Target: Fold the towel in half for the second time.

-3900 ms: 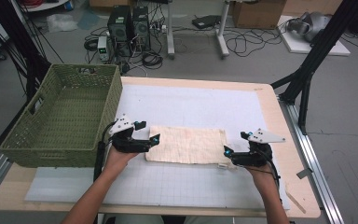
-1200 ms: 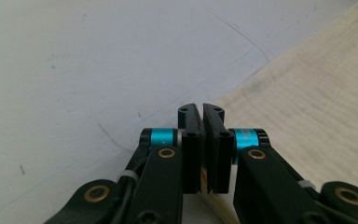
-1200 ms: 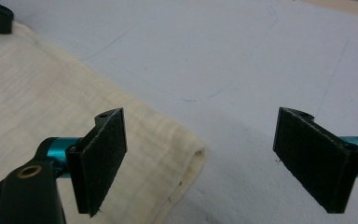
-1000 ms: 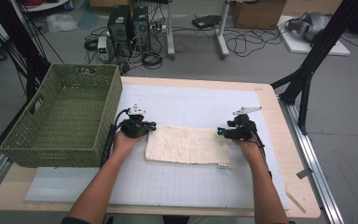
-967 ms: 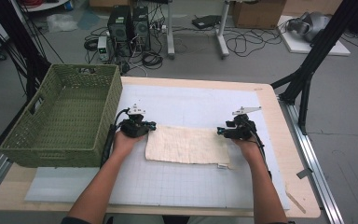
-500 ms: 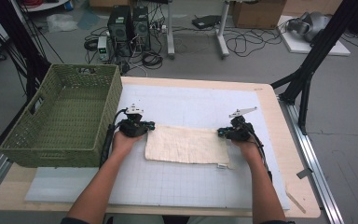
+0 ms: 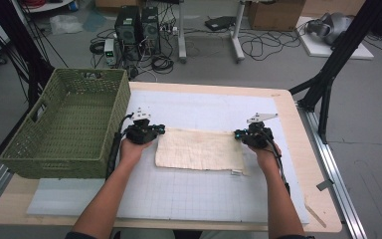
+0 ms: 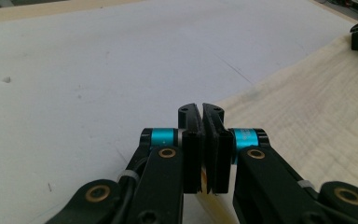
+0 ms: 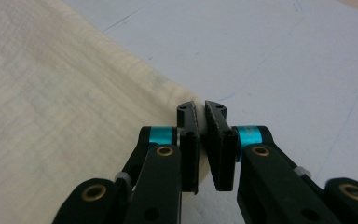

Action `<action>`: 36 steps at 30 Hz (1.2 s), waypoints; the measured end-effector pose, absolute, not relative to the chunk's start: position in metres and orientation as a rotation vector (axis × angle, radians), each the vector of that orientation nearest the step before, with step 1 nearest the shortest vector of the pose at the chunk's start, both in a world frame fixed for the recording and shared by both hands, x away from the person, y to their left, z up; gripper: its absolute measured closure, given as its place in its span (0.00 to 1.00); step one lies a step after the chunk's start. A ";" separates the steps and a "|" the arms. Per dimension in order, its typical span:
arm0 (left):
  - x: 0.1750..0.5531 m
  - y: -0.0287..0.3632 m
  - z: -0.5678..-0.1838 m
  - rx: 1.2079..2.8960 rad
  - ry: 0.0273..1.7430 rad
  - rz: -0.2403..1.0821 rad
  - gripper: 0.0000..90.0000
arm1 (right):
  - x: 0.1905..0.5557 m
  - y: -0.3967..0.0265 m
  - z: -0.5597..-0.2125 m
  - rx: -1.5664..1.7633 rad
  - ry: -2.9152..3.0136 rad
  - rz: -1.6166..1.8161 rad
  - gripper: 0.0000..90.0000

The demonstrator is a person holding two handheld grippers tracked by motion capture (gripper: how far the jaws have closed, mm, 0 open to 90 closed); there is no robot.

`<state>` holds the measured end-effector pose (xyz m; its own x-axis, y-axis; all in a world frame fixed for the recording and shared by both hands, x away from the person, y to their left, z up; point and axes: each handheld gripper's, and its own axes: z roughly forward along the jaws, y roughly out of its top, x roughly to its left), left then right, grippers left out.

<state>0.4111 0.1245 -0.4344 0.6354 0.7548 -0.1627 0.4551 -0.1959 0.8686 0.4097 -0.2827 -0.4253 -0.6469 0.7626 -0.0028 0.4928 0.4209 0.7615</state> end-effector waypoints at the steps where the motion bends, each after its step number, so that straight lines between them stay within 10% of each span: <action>1: 0.411 0.125 -0.434 1.830 0.967 0.369 0.96 | 0.409 -0.282 -0.424 1.079 2.325 1.081 0.94; 36: 0.355 0.131 -0.425 1.842 0.840 0.385 0.96 | 0.350 -0.285 -0.412 0.870 2.299 1.183 0.94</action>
